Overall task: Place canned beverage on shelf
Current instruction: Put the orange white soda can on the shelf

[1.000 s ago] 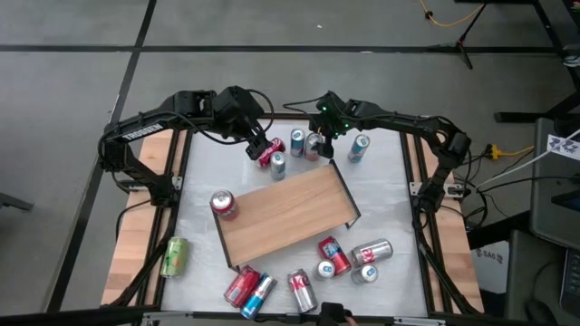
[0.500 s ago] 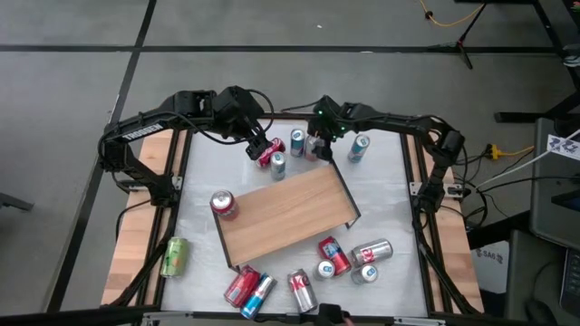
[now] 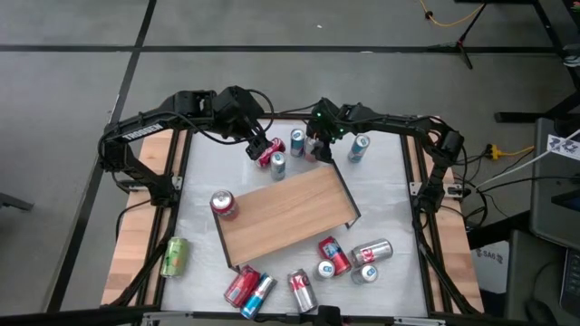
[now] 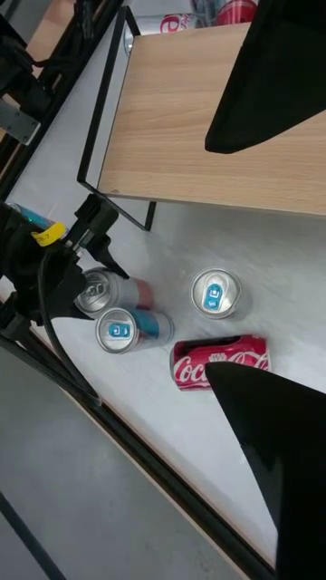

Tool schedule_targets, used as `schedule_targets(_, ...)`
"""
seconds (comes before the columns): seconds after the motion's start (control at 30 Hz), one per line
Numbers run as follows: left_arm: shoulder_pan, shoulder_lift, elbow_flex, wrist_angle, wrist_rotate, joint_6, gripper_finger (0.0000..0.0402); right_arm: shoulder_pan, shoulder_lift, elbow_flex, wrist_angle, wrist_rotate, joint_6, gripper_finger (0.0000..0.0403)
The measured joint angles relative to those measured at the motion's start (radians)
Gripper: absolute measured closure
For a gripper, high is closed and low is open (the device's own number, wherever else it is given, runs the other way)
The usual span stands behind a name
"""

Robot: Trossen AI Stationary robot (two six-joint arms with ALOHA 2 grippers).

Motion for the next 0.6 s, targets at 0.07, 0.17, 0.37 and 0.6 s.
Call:
schedule_targets(0.07, 0.000, 0.000, 0.000, 0.000, 0.000, 0.000, 0.0015, 0.000, 0.000, 0.000, 0.000, 0.000, 0.004, 0.0129)
schedule_targets(0.17, 0.000, 0.000, 0.000, 0.000, 0.000, 0.000, 0.0015, 0.000, -0.002, 0.000, 0.000, 0.002, 0.026, 0.0129)
schedule_targets(0.37, 0.000, 0.000, 0.000, 0.000, -0.001, 0.000, 0.0015, 0.000, -0.011, 0.069, -0.137, 0.014, 0.037, 0.0112)
schedule_targets(0.6, 0.000, 0.000, 0.000, 0.000, -0.008, 0.000, 0.0015, 0.012, -0.018, 0.263, -0.343, 0.069, 0.037, 0.0120)
